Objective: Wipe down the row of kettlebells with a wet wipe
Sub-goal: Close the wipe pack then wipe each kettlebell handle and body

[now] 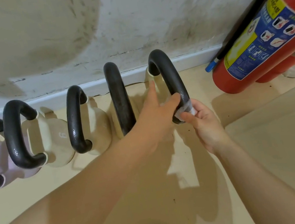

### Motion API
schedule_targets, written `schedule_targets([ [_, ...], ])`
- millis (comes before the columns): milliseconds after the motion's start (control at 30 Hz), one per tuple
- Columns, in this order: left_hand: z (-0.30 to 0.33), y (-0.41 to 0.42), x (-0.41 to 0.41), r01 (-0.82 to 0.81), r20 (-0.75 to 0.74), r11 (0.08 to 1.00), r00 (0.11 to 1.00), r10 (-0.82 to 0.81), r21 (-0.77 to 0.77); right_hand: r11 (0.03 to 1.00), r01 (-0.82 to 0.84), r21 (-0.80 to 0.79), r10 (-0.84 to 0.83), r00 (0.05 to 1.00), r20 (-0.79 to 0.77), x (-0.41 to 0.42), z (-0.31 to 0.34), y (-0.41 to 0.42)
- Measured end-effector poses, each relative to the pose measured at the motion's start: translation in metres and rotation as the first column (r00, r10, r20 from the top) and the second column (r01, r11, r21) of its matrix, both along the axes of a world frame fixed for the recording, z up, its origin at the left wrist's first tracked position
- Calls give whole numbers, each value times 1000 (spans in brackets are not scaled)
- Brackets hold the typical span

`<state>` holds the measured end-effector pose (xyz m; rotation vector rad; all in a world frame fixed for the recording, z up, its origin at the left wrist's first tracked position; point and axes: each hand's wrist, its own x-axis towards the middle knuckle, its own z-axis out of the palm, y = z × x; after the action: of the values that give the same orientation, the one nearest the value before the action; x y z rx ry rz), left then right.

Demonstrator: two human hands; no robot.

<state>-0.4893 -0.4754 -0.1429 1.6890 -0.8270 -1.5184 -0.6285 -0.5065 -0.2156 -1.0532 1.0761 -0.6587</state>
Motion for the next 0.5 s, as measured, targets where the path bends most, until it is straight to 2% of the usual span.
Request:
schedule_targets([
  [100,-6,-1,5,-131,-100,987,985,140,92,986,-13,-166,-14,986,-164,0,-6,10],
  [200,-12,0,5,-208,-136,965,964,230,163,947,16,-320,-131,930,-343,15,-13,24],
  [333,-15,-3,7,-279,-153,944,940,306,175,904,119,-411,-267,908,-324,31,-5,29],
  [433,-20,-8,8,-277,-154,949,942,300,151,848,22,-530,-265,883,-387,41,7,19],
  [500,-22,-13,9,-265,-185,952,938,291,155,770,-95,-631,-276,842,-463,49,17,1],
])
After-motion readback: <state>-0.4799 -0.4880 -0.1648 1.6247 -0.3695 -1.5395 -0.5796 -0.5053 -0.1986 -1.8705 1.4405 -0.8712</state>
